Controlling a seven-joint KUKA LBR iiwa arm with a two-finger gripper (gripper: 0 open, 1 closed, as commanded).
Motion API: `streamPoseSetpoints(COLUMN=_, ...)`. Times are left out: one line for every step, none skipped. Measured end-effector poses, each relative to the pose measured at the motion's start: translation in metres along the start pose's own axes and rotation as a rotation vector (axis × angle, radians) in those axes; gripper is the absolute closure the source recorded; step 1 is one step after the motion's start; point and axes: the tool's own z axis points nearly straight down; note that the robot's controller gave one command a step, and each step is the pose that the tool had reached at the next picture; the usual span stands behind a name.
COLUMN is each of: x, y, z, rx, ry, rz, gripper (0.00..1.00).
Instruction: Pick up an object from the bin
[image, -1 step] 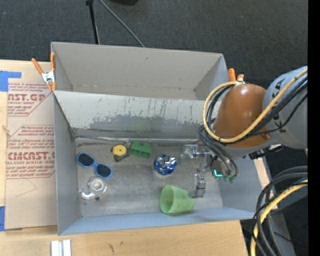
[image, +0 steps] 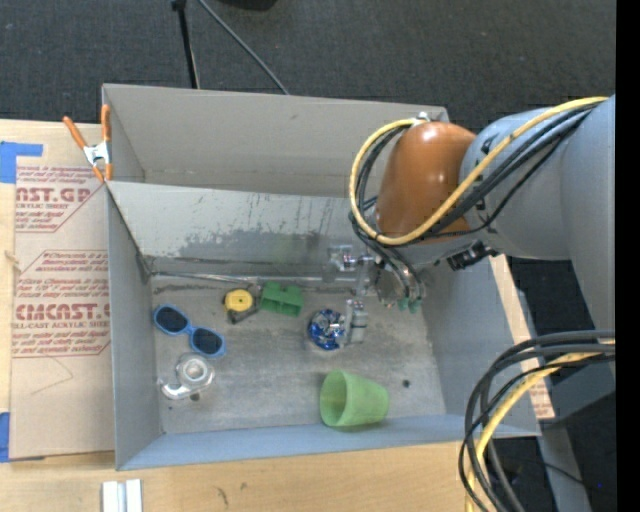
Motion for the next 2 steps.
streamPoseSetpoints(x=0.0021, y=-0.0019, z=-0.0015, rx=0.002, ry=0.003, rz=0.002, gripper=1.0)
streamPoseSetpoints(x=0.0021, y=-0.0019, z=-0.0015, rx=0.002, ry=0.003, rz=0.002, gripper=0.0)
